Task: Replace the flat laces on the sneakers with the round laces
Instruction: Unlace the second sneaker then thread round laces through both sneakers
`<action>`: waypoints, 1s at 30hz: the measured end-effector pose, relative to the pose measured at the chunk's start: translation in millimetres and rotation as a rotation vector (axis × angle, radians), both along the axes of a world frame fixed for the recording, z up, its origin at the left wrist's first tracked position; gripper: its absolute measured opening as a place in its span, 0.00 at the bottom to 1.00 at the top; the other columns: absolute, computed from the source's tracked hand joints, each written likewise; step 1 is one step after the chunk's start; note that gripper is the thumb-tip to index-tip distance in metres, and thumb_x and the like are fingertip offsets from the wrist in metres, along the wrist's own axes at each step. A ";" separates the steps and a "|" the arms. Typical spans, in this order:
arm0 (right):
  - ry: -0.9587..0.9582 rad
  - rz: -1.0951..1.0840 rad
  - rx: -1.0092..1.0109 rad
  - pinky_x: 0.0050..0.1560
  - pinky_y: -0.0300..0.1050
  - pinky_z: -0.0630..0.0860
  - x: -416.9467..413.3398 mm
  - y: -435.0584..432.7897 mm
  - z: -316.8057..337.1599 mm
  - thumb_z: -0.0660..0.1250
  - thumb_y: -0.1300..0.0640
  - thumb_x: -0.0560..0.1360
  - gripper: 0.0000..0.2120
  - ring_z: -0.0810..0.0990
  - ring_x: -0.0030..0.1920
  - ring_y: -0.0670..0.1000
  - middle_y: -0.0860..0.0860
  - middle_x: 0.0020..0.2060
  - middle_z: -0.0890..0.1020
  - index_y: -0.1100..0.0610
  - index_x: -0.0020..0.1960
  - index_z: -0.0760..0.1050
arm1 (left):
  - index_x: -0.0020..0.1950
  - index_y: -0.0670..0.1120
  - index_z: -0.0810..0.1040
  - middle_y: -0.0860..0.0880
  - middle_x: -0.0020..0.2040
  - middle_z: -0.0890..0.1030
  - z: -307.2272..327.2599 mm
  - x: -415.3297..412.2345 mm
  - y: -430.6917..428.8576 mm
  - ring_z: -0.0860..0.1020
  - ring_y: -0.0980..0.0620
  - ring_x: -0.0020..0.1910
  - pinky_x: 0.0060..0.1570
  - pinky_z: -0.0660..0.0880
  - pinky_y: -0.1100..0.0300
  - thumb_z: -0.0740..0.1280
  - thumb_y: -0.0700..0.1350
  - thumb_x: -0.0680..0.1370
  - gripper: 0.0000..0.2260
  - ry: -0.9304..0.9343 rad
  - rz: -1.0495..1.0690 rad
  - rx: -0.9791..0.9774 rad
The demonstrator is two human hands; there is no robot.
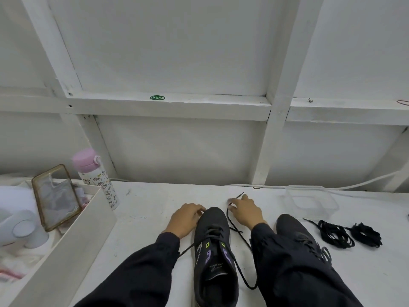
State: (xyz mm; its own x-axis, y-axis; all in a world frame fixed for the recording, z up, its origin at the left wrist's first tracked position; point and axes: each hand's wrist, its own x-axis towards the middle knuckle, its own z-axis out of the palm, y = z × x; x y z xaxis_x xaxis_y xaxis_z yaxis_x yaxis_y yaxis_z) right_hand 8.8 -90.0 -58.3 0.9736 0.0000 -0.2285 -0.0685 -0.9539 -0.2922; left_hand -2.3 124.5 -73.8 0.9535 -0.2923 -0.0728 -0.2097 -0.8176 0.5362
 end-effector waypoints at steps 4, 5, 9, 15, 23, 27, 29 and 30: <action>-0.167 -0.084 0.126 0.47 0.46 0.70 -4.1 -7.6 -10.9 0.63 0.52 0.80 0.10 0.75 0.54 0.57 0.54 0.50 0.73 0.59 0.51 0.75 | 0.55 0.51 0.81 0.53 0.48 0.77 -11.4 -1.5 12.1 0.74 0.53 0.51 0.47 0.70 0.59 0.63 0.43 0.79 0.10 -0.063 -0.005 0.049; -0.172 -0.098 0.141 0.45 0.45 0.68 -4.2 -11.1 -11.8 0.65 0.54 0.79 0.08 0.76 0.53 0.57 0.54 0.48 0.73 0.59 0.47 0.74 | 0.53 0.51 0.81 0.54 0.46 0.77 -14.9 -2.8 17.6 0.74 0.54 0.50 0.47 0.69 0.60 0.64 0.44 0.78 0.08 -0.066 -0.008 0.020; -0.145 -0.167 0.136 0.44 0.42 0.65 0.2 -24.4 -10.6 0.64 0.65 0.75 0.03 0.78 0.50 0.58 0.57 0.50 0.81 0.58 0.45 0.73 | 0.54 0.51 0.81 0.56 0.49 0.77 -27.0 -11.4 45.3 0.73 0.59 0.51 0.50 0.68 0.67 0.65 0.41 0.79 0.08 -0.085 -0.017 -0.081; -0.023 -0.142 0.014 0.46 0.44 0.68 1.4 -29.5 -0.5 0.59 0.66 0.75 0.16 0.77 0.53 0.57 0.56 0.56 0.77 0.58 0.62 0.70 | 0.57 0.52 0.80 0.57 0.55 0.77 -45.3 -26.5 76.6 0.72 0.56 0.56 0.53 0.69 0.61 0.60 0.24 0.71 0.26 -0.338 0.044 0.008; -0.178 -0.124 -0.044 0.44 0.44 0.67 -6.0 -14.1 -18.4 0.59 0.57 0.80 0.08 0.76 0.52 0.55 0.54 0.54 0.78 0.58 0.56 0.74 | 0.65 0.50 0.77 0.54 0.61 0.76 -36.7 -28.2 44.8 0.69 0.56 0.60 0.58 0.65 0.58 0.57 0.45 0.79 0.17 -0.411 0.025 0.029; -0.182 -0.114 -0.002 0.43 0.44 0.66 -10.4 -8.5 -12.6 0.57 0.61 0.80 0.08 0.74 0.46 0.54 0.54 0.51 0.79 0.59 0.54 0.74 | 0.62 0.53 0.79 0.55 0.57 0.79 -46.1 -20.9 30.1 0.78 0.52 0.55 0.51 0.73 0.55 0.68 0.43 0.77 0.14 -0.434 -0.025 0.155; -0.177 -0.095 0.212 0.42 0.47 0.71 -13.1 -6.9 -5.2 0.60 0.61 0.79 0.04 0.75 0.42 0.53 0.53 0.46 0.81 0.58 0.49 0.74 | 0.55 0.52 0.80 0.55 0.52 0.79 -41.8 -19.5 25.9 0.77 0.51 0.51 0.48 0.72 0.56 0.67 0.46 0.79 0.07 -0.409 0.027 0.157; -0.160 -0.081 0.377 0.43 0.50 0.75 -17.0 -5.4 0.4 0.62 0.62 0.78 0.03 0.77 0.40 0.53 0.53 0.42 0.82 0.57 0.46 0.74 | 0.53 0.51 0.80 0.55 0.51 0.78 -40.0 -18.6 24.3 0.76 0.51 0.51 0.48 0.70 0.56 0.65 0.47 0.80 0.05 -0.391 0.049 0.153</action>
